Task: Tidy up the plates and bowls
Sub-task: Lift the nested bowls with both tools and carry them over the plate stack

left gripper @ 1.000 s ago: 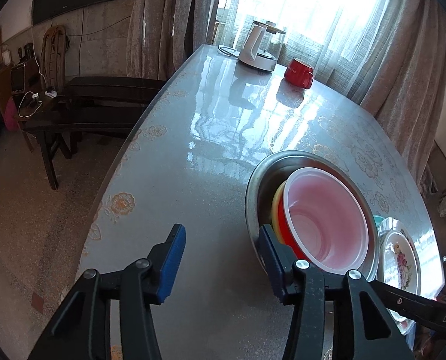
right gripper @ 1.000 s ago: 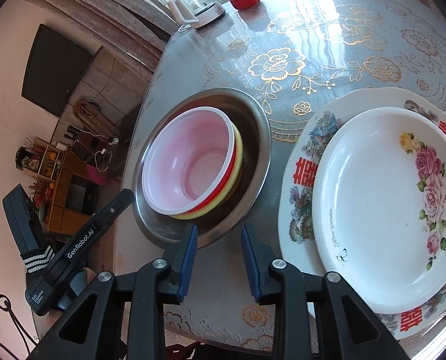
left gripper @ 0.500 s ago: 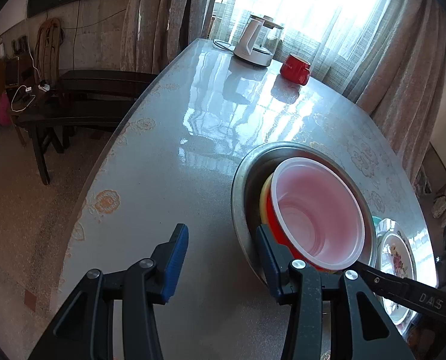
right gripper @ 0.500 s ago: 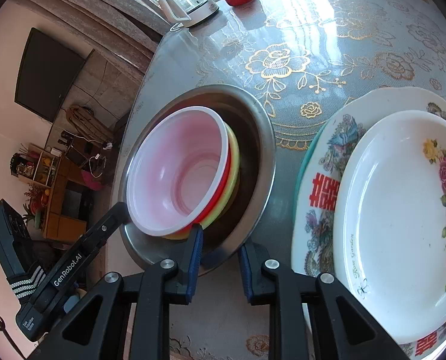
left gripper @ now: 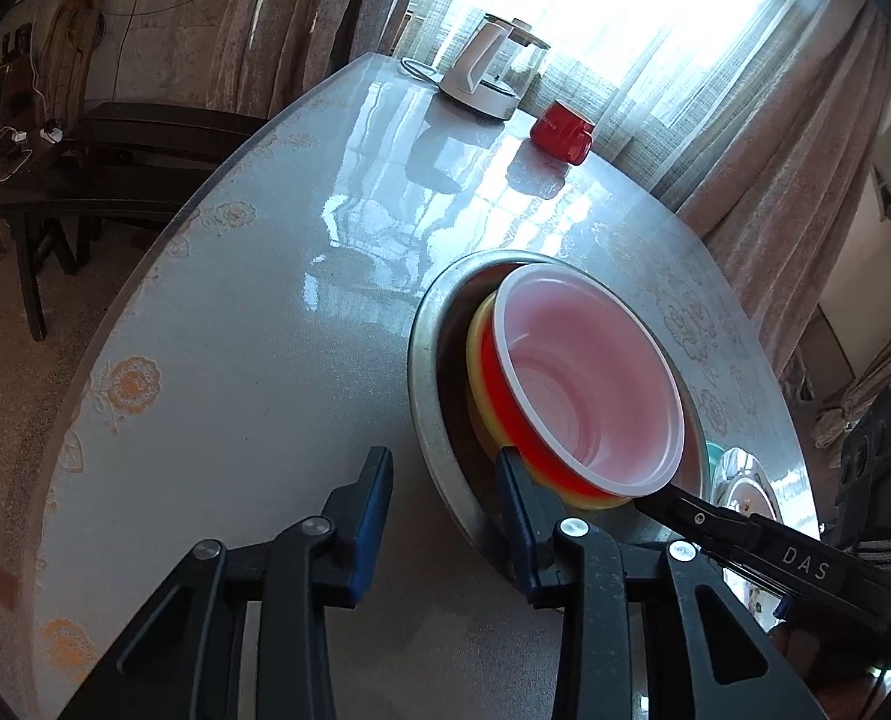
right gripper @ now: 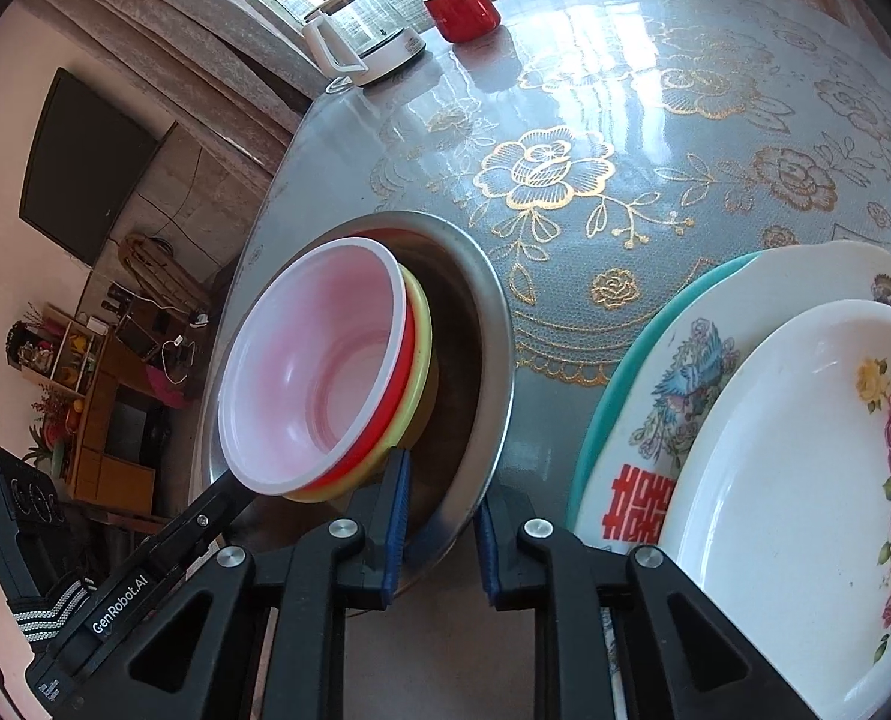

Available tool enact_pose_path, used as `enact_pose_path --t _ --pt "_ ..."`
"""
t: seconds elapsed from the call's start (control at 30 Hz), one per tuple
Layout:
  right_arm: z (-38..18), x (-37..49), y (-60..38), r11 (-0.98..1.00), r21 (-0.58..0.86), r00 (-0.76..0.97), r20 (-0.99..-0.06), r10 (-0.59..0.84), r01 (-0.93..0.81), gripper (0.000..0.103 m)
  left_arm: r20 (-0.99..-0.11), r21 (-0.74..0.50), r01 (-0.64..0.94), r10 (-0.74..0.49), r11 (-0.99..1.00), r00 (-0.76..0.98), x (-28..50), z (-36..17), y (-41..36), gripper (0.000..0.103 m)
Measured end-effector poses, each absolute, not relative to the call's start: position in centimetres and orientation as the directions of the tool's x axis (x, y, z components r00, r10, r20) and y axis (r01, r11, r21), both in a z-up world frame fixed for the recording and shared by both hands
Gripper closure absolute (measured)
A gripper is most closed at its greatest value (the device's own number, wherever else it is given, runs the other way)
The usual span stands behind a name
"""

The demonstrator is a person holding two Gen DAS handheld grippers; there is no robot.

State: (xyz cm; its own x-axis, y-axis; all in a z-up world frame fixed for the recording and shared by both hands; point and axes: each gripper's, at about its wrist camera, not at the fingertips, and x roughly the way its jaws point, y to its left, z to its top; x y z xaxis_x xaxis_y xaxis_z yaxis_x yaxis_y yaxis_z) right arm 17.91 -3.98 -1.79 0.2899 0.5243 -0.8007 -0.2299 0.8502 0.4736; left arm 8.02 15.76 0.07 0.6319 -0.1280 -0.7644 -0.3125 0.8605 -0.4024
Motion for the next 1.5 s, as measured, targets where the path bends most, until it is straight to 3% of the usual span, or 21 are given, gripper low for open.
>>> enact_pose_path --t 0.33,0.7,1.07,1.5 --pt "-1.7 18.5 -3.6 0.856 0.437 0.314 -0.800 0.511 -0.278 0.083 -0.738 -0.419 -0.242 -0.172 0.875 0.653 8.2 -0.2 15.1 0.076" --pt "-1.5 17.8 -4.0 0.851 0.433 0.335 -0.787 0.518 -0.298 0.084 -0.729 -0.349 -0.214 -0.121 0.912 0.673 7.6 0.4 14.3 0.076" --pt "1.1 17.0 -4.7 0.832 0.451 0.394 -0.735 0.551 -0.323 0.084 -0.658 -0.296 -0.173 -0.070 0.939 0.750 6.8 3.6 13.3 0.075" --pt "4.6 15.6 -9.2 0.843 0.456 0.489 -0.688 0.537 -0.284 0.084 -0.597 -0.283 -0.062 -0.125 0.957 0.793 7.5 6.9 9.7 0.075"
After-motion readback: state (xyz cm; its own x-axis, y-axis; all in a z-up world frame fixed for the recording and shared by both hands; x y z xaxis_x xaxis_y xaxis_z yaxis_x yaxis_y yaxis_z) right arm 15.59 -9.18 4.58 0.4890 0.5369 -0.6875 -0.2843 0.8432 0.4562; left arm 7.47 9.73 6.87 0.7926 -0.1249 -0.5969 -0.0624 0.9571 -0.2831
